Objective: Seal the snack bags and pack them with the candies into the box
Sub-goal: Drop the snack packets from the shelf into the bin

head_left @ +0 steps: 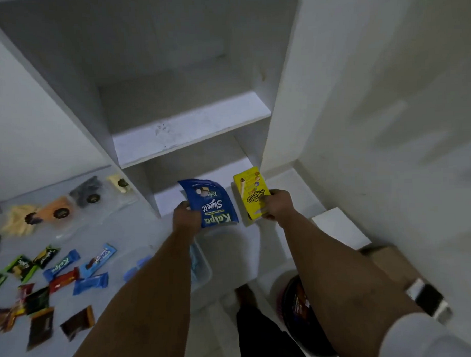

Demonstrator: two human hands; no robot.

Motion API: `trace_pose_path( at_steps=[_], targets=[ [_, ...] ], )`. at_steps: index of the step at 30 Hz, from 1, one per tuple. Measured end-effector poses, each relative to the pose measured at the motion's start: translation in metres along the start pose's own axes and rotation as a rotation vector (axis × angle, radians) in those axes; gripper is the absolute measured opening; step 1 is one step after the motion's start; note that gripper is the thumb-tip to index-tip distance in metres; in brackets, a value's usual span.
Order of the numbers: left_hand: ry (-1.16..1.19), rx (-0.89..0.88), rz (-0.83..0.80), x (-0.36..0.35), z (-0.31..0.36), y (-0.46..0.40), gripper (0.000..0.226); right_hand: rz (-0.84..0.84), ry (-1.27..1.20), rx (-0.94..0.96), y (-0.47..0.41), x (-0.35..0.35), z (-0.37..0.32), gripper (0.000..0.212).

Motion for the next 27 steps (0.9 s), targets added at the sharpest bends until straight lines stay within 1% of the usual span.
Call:
trace_pose_path(
  at_steps=[4, 7, 9, 11, 13, 15, 16, 17, 18, 20, 23, 24, 25, 27],
  targets=[
    [-0.019, -0.072, -0.143, -0.020, -0.007, 0.056, 0.035, 0.102, -0.079, -0.023, 0.065, 0.045, 0.040, 0.006],
    [-0.044, -0.081, -0.279, -0.043, -0.021, 0.098, 0.032, 0.183, -0.113, -0.073, 0.108, 0.081, 0.091, 0.005],
    [-0.053, -0.058, -0.370, -0.061, -0.037, 0.126, 0.034, 0.241, -0.133, -0.120, 0.136, 0.106, 0.129, 0.002],
    [-0.069, -0.042, -0.430, -0.077, -0.050, 0.152, 0.032, 0.286, -0.113, -0.163, 0.151, 0.128, 0.171, 0.009],
    [-0.081, -0.016, -0.494, -0.093, -0.064, 0.172, 0.027, 0.302, -0.065, -0.200, 0.148, 0.147, 0.226, 0.013],
    [-0.119, 0.025, -0.549, -0.112, -0.084, 0.186, 0.025, 0.305, -0.066, -0.254, 0.141, 0.166, 0.285, 0.019],
    [-0.147, 0.042, -0.570, -0.121, -0.094, 0.191, 0.024, 0.313, -0.088, -0.280, 0.151, 0.172, 0.300, 0.023],
    [-0.188, 0.056, -0.584, -0.129, -0.102, 0.197, 0.023, 0.314, -0.116, -0.312, 0.163, 0.178, 0.311, 0.026],
    [-0.224, 0.065, -0.598, -0.139, -0.112, 0.198, 0.021, 0.332, -0.148, -0.341, 0.188, 0.180, 0.304, 0.025],
    [-0.309, 0.072, -0.629, -0.159, -0.131, 0.202, 0.021, 0.335, -0.184, -0.415, 0.215, 0.185, 0.305, 0.018],
    [-0.388, 0.110, -0.681, -0.189, -0.157, 0.208, 0.029, 0.323, -0.216, -0.488, 0.220, 0.195, 0.328, 0.016],
    [-0.388, 0.121, -0.688, -0.200, -0.164, 0.210, 0.030, 0.319, -0.219, -0.508, 0.218, 0.199, 0.334, 0.012],
    [-0.387, 0.137, -0.688, -0.209, -0.167, 0.215, 0.029, 0.315, -0.216, -0.517, 0.213, 0.203, 0.343, 0.006],
    [-0.382, 0.185, -0.673, -0.230, -0.178, 0.222, 0.024, 0.287, -0.194, -0.539, 0.202, 0.210, 0.355, 0.006]
  ],
)
Point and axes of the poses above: each hand's wrist, its own y-axis away from the middle knuckle, its own x-axis out of the back of the hand, z = x × y, the point moved 5 cm from there along -y, towards the middle knuckle, and after that the axes turned 7 degrees about y, right-handed, at the moved point
